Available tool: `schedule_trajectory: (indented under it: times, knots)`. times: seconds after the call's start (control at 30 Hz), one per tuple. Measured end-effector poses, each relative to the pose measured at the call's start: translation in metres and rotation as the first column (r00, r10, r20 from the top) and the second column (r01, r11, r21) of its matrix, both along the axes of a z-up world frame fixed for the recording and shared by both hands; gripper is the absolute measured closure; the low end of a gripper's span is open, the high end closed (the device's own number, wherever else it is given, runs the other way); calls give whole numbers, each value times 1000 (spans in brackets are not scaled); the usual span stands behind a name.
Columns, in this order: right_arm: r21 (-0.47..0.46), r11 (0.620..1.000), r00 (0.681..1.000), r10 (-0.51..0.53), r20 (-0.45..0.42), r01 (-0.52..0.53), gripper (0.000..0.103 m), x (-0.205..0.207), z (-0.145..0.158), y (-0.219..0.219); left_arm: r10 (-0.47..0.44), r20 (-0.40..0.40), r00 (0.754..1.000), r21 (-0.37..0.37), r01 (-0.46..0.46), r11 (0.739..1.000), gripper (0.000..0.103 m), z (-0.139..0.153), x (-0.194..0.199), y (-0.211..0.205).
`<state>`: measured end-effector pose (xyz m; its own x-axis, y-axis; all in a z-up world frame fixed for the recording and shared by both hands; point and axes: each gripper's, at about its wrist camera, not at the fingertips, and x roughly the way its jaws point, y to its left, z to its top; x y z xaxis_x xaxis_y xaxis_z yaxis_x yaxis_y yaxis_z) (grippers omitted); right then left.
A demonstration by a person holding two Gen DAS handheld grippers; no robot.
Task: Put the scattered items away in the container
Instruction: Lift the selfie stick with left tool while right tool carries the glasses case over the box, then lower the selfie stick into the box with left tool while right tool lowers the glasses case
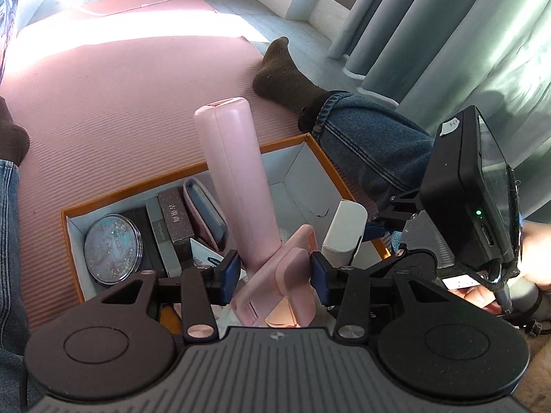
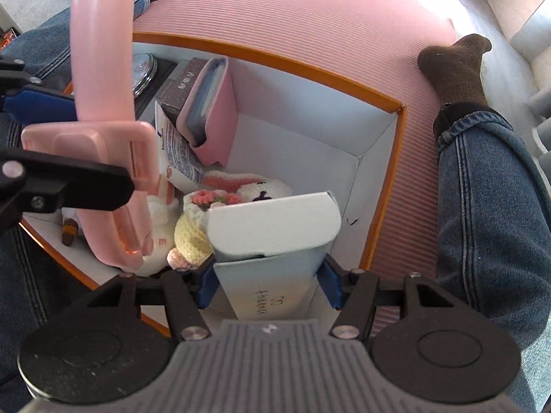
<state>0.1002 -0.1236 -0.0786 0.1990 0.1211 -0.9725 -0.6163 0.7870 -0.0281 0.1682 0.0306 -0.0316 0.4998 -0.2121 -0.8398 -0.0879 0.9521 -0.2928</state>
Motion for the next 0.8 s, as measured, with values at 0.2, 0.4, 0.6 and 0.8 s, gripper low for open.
schedule_trajectory:
  times: [0.2,0.4,0.6,0.8]
  knots:
    - [29,999,999,-35,16,34,40,7,-2,-3,-2,-15,1000,-4,2,1000,52,-7,3,2]
    - [51,996,996,-73,48,71,40,7,1,-15,-5,-30,1000,-10,5,1000,52,-12,7,2]
    - [73,995,993,-70,93,64,41,6,7,-17,-17,-37,999,-8,17,1000,52,-12,12,-3]
    - [75,996,990,-59,131,49,41,12,4,-12,-22,-42,999,-6,21,1000,52,-12,13,-5]
